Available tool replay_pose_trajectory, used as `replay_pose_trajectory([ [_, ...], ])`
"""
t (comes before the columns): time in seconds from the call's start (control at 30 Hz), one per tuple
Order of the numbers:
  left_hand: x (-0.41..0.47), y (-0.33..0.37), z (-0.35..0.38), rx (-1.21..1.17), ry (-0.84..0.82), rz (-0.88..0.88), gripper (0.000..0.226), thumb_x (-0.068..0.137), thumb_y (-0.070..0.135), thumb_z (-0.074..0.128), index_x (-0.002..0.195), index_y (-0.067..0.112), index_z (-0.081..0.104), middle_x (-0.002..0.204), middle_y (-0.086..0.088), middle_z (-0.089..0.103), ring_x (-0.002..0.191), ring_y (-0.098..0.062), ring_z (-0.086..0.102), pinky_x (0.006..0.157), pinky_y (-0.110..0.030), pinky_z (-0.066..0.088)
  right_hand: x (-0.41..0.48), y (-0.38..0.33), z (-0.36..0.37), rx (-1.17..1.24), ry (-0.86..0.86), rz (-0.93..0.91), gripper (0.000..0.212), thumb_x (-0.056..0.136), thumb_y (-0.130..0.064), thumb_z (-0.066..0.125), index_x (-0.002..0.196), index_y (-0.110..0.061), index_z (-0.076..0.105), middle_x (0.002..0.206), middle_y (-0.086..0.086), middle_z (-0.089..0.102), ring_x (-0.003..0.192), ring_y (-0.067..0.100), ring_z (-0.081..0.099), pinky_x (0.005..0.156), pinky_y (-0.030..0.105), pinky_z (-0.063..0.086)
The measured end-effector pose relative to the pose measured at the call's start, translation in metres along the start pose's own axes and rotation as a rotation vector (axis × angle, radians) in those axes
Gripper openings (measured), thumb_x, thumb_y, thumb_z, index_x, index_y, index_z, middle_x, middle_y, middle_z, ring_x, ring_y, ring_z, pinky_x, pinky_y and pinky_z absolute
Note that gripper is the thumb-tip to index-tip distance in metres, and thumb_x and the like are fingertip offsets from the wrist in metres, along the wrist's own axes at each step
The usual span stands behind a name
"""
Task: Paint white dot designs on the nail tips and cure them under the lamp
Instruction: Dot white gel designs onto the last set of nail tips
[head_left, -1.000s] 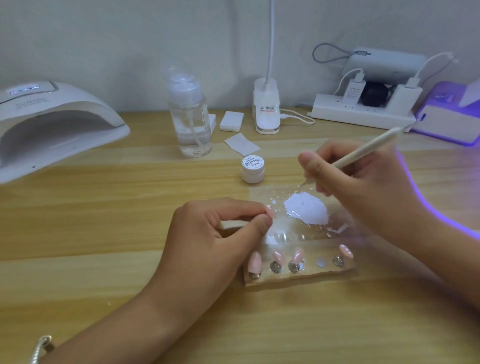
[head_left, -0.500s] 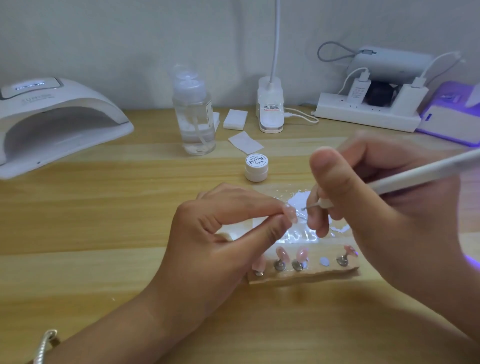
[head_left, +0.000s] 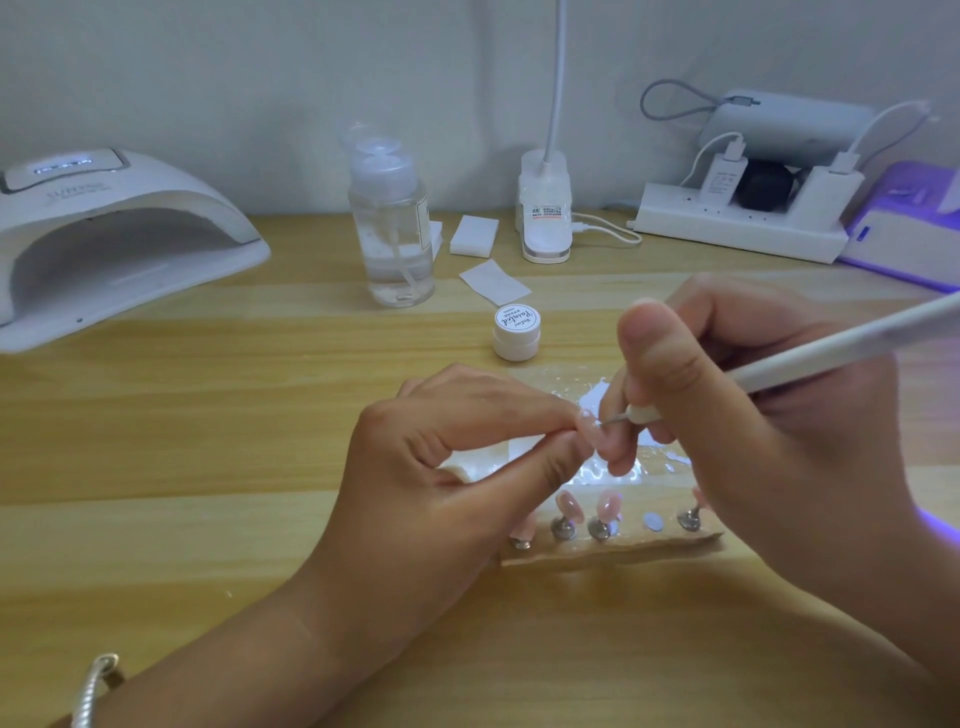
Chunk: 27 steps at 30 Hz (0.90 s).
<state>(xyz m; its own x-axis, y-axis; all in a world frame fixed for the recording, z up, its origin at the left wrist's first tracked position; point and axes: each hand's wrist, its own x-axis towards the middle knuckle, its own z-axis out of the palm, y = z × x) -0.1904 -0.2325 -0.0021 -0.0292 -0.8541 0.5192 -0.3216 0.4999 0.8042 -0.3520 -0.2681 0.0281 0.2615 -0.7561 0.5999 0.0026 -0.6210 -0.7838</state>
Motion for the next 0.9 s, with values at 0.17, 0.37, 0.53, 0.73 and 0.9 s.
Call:
replay_pose_trajectory([
  [0.17,-0.0004,-0.0002,-0.0002,0.005,-0.001,-0.008,0.006,0.082,0.019,0.075,0.085,0.018,0.08,0.084,0.011,0.076,0.09,-0.02,0.067,0.071,-0.05,0.05,0.0003,0.0006,-0.0003,-0.01,-0.004,0.006,0.035,0.098,-0.022,0.056,0.064,-0.014,0.052,0.052,-0.006,0.06,0.045,0.013,0.063,0.049,0.009,0.042],
  [0.37,-0.0003,-0.0013,-0.0004,-0.009,-0.004,-0.008,0.006,0.083,0.018,0.075,0.085,0.017,0.08,0.084,0.011,0.076,0.089,-0.019,0.067,0.064,-0.05,0.049,0.0004,0.0003,-0.0002,-0.018,-0.019,0.018,0.036,0.094,-0.025,0.056,0.063,-0.008,0.054,0.051,-0.002,0.061,0.044,0.013,0.062,0.05,0.01,0.042],
  [0.53,-0.0001,-0.0012,-0.0006,0.02,-0.006,0.002,0.005,0.083,0.018,0.075,0.085,0.019,0.08,0.083,0.013,0.076,0.09,-0.02,0.067,0.074,-0.054,0.049,0.0007,0.0012,-0.0005,-0.03,-0.024,0.017,0.037,0.095,-0.026,0.056,0.063,-0.007,0.055,0.051,-0.004,0.06,0.044,0.012,0.062,0.049,0.009,0.042],
  [0.73,0.0,-0.0003,0.0005,0.047,0.004,0.012,0.005,0.082,0.02,0.075,0.084,0.019,0.08,0.083,0.014,0.076,0.09,-0.02,0.069,0.083,-0.055,0.047,0.0,0.0042,-0.0022,-0.039,-0.025,0.017,0.04,0.098,-0.024,0.057,0.063,-0.005,0.055,0.051,-0.001,0.062,0.043,0.009,0.06,0.048,0.009,0.041],
  [0.9,-0.0004,-0.0005,0.0001,0.018,-0.004,0.006,0.006,0.082,0.018,0.075,0.085,0.017,0.08,0.084,0.012,0.076,0.091,-0.02,0.068,0.075,-0.055,0.049,0.001,0.0053,-0.0033,-0.035,-0.014,-0.004,0.038,0.099,-0.024,0.058,0.063,-0.01,0.053,0.051,-0.006,0.06,0.045,0.016,0.063,0.05,0.011,0.042],
])
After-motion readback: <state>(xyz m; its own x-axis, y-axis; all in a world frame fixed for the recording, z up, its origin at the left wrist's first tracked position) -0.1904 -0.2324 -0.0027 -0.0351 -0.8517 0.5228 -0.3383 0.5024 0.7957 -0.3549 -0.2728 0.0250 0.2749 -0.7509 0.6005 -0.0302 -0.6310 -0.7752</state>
